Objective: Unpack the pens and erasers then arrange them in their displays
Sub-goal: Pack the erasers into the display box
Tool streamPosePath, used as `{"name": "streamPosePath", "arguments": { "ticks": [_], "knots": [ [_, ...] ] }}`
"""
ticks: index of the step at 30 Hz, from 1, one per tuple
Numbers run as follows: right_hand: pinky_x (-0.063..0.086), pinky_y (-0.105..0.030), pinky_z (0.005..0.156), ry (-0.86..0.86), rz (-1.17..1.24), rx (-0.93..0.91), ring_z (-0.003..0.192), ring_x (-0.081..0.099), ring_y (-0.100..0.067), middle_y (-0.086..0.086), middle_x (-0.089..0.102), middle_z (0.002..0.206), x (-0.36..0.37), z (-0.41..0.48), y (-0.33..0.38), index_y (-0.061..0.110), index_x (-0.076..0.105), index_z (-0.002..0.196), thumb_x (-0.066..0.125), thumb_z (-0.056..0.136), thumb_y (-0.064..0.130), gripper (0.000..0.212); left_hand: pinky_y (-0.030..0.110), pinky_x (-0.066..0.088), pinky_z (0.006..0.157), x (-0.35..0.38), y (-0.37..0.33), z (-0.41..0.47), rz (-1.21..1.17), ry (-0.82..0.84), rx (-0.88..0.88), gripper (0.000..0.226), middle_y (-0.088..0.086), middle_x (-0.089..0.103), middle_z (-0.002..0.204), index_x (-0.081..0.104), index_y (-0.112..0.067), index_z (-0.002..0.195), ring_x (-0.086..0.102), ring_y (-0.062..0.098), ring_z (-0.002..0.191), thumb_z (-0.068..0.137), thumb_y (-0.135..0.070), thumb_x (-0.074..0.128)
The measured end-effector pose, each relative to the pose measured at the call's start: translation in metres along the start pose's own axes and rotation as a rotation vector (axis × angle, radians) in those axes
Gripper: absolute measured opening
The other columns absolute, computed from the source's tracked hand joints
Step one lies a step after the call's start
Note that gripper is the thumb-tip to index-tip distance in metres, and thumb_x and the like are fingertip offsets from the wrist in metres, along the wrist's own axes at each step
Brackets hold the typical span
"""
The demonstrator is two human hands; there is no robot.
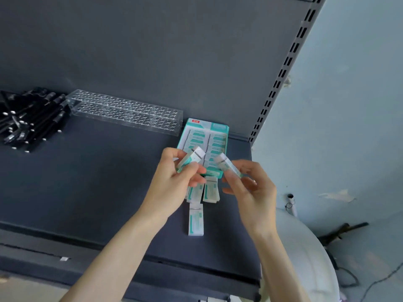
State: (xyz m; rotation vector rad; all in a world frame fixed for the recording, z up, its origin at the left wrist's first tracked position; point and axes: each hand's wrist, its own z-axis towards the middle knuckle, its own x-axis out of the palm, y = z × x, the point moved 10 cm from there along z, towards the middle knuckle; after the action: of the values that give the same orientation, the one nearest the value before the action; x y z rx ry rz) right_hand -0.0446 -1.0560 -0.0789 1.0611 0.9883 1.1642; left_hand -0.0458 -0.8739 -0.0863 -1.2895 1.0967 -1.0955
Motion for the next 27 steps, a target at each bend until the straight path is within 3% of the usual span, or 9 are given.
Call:
{"name": "streamPosePath", "arguments": {
  "ticks": [2, 4, 7, 10, 12, 15, 18, 21, 27],
  "knots": [
    [0.055, -0.038, 0.069, 0.019, -0.071, -0.055, 0.074, 0.065, -0.025, -0.004, 0.068, 0.091, 0.007, 0.008, 0.008, 0.027, 0.068, 0.086, 0.067, 0.084, 0.008, 0.019, 0.028, 0.045, 0.066, 0.004, 0.003, 0.008, -0.142, 0.022, -0.065, 0.007, -0.001, 0.062, 0.063, 0.052, -0.010, 0.098, 0.052, 0.012, 0.055, 0.092, -0.011, 0.055],
    [0.052, -0.028, 0.070, 0.036, -0.077, -0.117, 0.074, 0.063, -0.015, -0.004, 0.066, 0.092, 0.017, 0.015, 0.015, 0.032, 0.069, 0.084, 0.070, 0.080, 0.002, 0.030, 0.031, 0.038, 0.066, 0.008, 0.007, 0.019, -0.176, 0.090, -0.095, 0.023, 0.000, 0.050, 0.060, 0.057, -0.007, 0.094, 0.040, 0.013, 0.054, 0.085, -0.027, 0.064],
    [0.046, -0.012, 0.071, 0.087, -0.055, -0.178, 0.082, 0.061, -0.004, 0.002, 0.063, 0.095, 0.034, 0.027, 0.021, 0.029, 0.070, 0.085, 0.072, 0.076, -0.002, 0.032, 0.032, 0.035, 0.068, 0.005, 0.008, 0.035, -0.085, 0.176, -0.093, 0.049, -0.002, 0.040, 0.056, 0.061, 0.004, 0.091, 0.037, 0.012, 0.054, 0.076, -0.041, 0.070],
    [0.048, -0.012, 0.073, 0.155, 0.033, -0.113, 0.088, 0.063, -0.004, 0.011, 0.063, 0.096, 0.052, 0.041, 0.010, 0.027, 0.072, 0.087, 0.070, 0.078, -0.003, 0.031, 0.039, 0.042, 0.076, -0.008, 0.006, 0.055, -0.091, 0.195, -0.080, 0.022, -0.004, 0.043, 0.056, 0.068, -0.016, 0.067, 0.042, 0.015, 0.062, 0.081, -0.032, 0.073],
    [0.051, -0.015, 0.074, 0.151, 0.043, -0.055, 0.089, 0.066, -0.008, 0.010, 0.067, 0.095, 0.060, 0.051, 0.001, 0.024, 0.072, 0.086, 0.070, 0.077, -0.003, 0.029, 0.043, 0.045, 0.078, -0.014, 0.004, 0.070, -0.095, 0.235, -0.067, 0.023, -0.011, 0.051, 0.056, 0.067, -0.026, 0.059, 0.049, 0.014, 0.066, 0.082, -0.026, 0.070],
    [0.054, -0.023, 0.078, 0.089, -0.107, -0.024, 0.087, 0.068, -0.013, 0.005, 0.070, 0.094, 0.068, 0.073, -0.008, 0.020, 0.070, 0.085, 0.073, 0.076, 0.001, 0.021, 0.027, 0.041, 0.067, -0.024, 0.007, 0.091, -0.047, 0.224, -0.066, 0.028, -0.018, 0.057, 0.055, 0.068, -0.032, 0.060, 0.049, -0.001, 0.055, 0.086, -0.021, 0.067],
    [0.048, -0.013, 0.081, 0.062, -0.438, -0.066, 0.087, 0.064, -0.008, 0.015, 0.065, 0.094, 0.077, 0.097, -0.010, 0.021, 0.069, 0.084, 0.074, 0.077, 0.004, 0.020, 0.024, 0.039, 0.062, -0.041, 0.022, 0.111, -0.109, 0.078, -0.123, 0.020, -0.012, 0.056, 0.058, 0.062, -0.023, 0.068, 0.043, 0.006, 0.054, 0.089, -0.024, 0.064],
    [0.042, -0.001, 0.075, 0.067, -0.640, -0.047, 0.083, 0.062, -0.009, 0.009, 0.062, 0.096, 0.081, 0.116, -0.018, 0.014, 0.072, 0.087, 0.072, 0.077, 0.001, 0.016, 0.025, 0.042, 0.064, -0.054, 0.041, 0.120, -0.161, -0.037, -0.175, 0.019, -0.002, 0.057, 0.061, 0.059, -0.012, 0.079, 0.043, 0.008, 0.051, 0.093, -0.025, 0.056],
    [0.038, 0.003, 0.074, 0.047, -0.775, -0.064, 0.074, 0.056, -0.001, 0.006, 0.057, 0.097, 0.089, 0.123, -0.022, 0.010, 0.074, 0.091, 0.071, 0.079, 0.001, 0.015, 0.015, 0.046, 0.054, -0.052, 0.046, 0.117, -0.203, -0.013, -0.085, 0.014, -0.009, 0.066, 0.069, 0.069, -0.019, 0.082, 0.054, 0.000, 0.062, 0.091, -0.022, 0.058]
  ]
}}
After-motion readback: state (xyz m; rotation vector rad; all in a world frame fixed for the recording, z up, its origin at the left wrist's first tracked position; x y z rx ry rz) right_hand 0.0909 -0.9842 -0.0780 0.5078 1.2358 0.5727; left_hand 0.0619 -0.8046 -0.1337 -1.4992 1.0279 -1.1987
